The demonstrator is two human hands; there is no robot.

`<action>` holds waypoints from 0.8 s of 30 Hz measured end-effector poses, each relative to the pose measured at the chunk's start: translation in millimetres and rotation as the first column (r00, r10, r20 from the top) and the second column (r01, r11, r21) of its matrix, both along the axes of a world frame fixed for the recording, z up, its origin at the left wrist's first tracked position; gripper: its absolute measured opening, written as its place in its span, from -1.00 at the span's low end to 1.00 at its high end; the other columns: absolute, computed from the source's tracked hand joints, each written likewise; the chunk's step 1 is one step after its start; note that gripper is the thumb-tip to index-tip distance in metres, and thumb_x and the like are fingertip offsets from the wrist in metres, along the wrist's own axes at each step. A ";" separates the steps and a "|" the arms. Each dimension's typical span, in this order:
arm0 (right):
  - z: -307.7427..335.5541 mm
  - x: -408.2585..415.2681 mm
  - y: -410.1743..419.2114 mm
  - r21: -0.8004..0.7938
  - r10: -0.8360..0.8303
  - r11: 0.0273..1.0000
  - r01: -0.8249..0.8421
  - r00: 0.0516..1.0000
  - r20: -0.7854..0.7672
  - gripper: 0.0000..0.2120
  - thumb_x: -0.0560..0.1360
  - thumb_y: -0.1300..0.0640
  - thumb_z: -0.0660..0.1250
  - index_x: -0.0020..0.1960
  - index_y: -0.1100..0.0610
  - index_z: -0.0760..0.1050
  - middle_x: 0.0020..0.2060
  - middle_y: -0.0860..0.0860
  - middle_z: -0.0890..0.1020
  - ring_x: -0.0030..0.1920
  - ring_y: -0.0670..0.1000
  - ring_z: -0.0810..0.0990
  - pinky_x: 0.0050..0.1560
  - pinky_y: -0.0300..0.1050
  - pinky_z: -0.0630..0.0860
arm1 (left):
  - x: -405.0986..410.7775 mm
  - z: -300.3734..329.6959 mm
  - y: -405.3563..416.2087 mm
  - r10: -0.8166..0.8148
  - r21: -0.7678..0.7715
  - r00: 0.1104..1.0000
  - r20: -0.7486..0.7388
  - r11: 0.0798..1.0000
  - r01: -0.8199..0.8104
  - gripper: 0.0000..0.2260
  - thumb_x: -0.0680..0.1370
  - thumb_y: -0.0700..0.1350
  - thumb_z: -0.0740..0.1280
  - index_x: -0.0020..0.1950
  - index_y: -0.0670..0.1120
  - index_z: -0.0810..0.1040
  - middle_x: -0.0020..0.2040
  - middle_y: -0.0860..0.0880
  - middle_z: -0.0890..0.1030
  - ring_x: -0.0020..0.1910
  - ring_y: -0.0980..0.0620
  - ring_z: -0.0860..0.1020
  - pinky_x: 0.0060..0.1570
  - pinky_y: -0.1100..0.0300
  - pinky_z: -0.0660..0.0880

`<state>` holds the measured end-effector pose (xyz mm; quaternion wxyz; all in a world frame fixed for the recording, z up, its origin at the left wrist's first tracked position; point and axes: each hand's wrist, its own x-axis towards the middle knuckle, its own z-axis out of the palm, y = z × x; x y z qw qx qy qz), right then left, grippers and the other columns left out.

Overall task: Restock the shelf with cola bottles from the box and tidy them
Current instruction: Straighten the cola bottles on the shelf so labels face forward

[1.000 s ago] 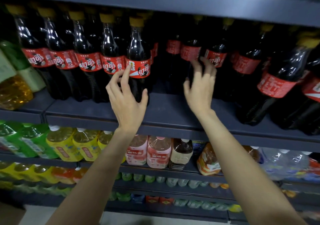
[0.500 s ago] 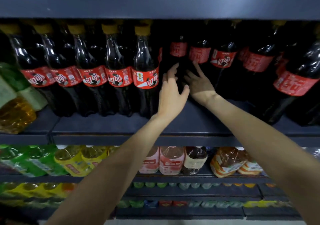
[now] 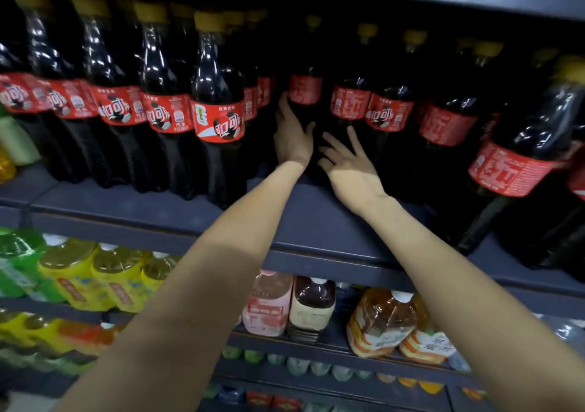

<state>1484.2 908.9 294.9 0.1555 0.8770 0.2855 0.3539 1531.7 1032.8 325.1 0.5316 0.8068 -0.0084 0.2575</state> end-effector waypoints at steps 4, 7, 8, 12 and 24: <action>13.1 -19.5 5.4 0.630 0.227 0.772 -0.085 0.962 -0.149 -0.55 0.46 0.40 0.22 0.33 0.25 0.41 0.23 0.19 0.54 0.23 0.18 0.51 0.28 0.06 0.43 | -26.6 -11.6 13.9 -0.052 0.042 0.996 0.076 0.998 0.049 -0.30 0.53 -0.18 0.32 0.55 -0.10 -0.02 0.49 -0.18 0.25 0.43 -0.15 0.31 0.32 0.04 0.29; 27.5 -31.0 17.9 0.836 0.303 0.549 0.007 0.930 -0.207 -0.46 0.54 0.31 0.19 0.50 0.18 0.15 0.29 0.17 0.48 0.25 0.11 0.50 0.23 -0.11 0.41 | -46.9 -26.5 31.9 -0.265 -0.032 0.948 0.176 0.961 0.275 -0.26 0.50 -0.20 0.29 0.55 -0.13 -0.09 0.53 -0.14 0.17 0.46 0.07 0.19 0.43 0.14 0.17; 31.2 -30.7 22.8 0.851 0.349 0.522 0.063 0.894 -0.280 -0.41 0.56 0.29 0.19 0.53 0.15 0.06 0.35 0.18 0.42 0.32 0.11 0.45 0.27 -0.14 0.36 | -50.6 -26.9 36.9 -0.330 -0.049 0.927 0.176 0.938 0.343 -0.25 0.49 -0.20 0.27 0.55 -0.12 -0.11 0.53 -0.13 0.16 0.46 0.11 0.18 0.46 0.11 0.15; 33.8 -17.9 35.4 0.878 0.522 0.434 0.202 0.739 -0.427 -0.21 0.53 0.28 0.28 0.55 0.08 -0.16 0.49 0.10 0.22 0.47 0.07 0.23 0.43 -0.15 0.18 | -55.9 -12.9 49.9 -0.452 -0.023 0.888 0.086 0.890 0.456 -0.29 0.47 -0.20 0.24 0.55 -0.12 -0.02 0.53 -0.15 0.16 0.51 -0.04 0.15 0.50 -0.06 0.09; 14.6 -23.4 55.9 0.937 0.500 0.282 0.207 0.802 -0.328 -0.19 0.37 0.12 0.46 0.46 0.19 0.07 0.35 0.18 0.36 0.34 0.10 0.39 0.32 0.07 0.39 | -66.4 19.1 29.7 -0.227 -0.216 0.969 0.097 0.946 0.243 -0.23 0.42 0.05 0.47 0.49 -0.04 0.10 0.25 -0.03 0.50 0.20 0.04 0.52 0.16 0.25 0.43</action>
